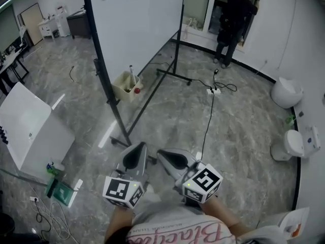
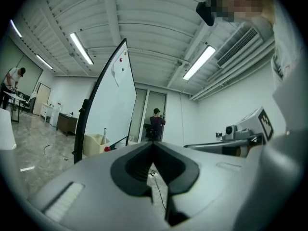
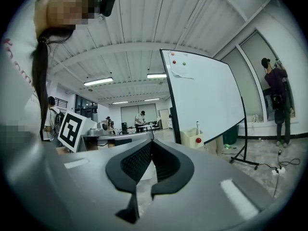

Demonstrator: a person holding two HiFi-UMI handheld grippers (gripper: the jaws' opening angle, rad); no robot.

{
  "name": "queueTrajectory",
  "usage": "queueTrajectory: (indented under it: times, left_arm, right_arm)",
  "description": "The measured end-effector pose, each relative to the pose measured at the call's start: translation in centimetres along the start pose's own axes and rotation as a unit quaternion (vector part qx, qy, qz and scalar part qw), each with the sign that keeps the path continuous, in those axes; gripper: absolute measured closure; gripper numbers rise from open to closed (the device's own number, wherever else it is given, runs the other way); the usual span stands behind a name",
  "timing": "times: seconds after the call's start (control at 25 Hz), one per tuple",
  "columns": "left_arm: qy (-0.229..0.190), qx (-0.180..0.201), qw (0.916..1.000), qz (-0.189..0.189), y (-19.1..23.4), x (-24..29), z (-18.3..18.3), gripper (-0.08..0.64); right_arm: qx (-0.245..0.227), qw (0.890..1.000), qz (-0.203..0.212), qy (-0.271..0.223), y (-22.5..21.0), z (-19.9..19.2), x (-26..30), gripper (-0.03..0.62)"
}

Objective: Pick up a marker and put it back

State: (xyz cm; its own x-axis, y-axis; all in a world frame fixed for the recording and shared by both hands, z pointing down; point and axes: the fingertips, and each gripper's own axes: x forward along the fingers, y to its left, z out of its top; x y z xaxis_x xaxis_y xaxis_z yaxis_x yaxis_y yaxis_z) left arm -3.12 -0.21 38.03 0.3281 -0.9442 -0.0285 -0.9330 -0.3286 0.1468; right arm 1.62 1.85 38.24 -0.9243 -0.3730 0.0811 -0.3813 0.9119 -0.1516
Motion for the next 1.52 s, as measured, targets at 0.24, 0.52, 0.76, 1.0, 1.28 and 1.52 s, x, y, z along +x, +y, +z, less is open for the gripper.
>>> queueTrajectory:
  times: [0.24, 0.52, 0.76, 1.0, 1.28, 1.52]
  left_arm:
    - [-0.007, 0.003, 0.9998, -0.018, 6.2, 3.4, 1.4, 0.560]
    - [0.001, -0.021, 0.9996, -0.018, 10.9, 6.1, 1.3, 0.560]
    - [0.011, -0.035, 0.9992, -0.016, 12.7, 9.3, 0.9, 0.560]
    - [0.007, -0.025, 0.9996, 0.014, 14.8, 13.1, 1.8, 0.560]
    - [-0.013, -0.008, 0.9966, 0.081, 17.1, 17.4, 3.6, 0.560]
    - [-0.019, -0.004, 0.9924, 0.121, 18.5, 19.2, 3.8, 0.560]
  right_arm:
    - [-0.003, 1.000, -0.016, -0.014, -3.3, 1.6, 7.1, 0.591]
    - [0.002, 0.999, -0.036, 0.008, -6.8, 2.0, 11.4, 0.591]
    - [0.005, 0.999, -0.037, 0.017, -10.5, 2.5, 13.8, 0.591]
    - [0.000, 1.000, -0.010, 0.027, -15.4, 3.5, 17.4, 0.591]
    - [-0.007, 0.998, 0.032, 0.048, -22.2, 3.8, 21.5, 0.585]
    - [-0.011, 0.993, 0.087, 0.082, -24.7, 3.1, 25.9, 0.509]
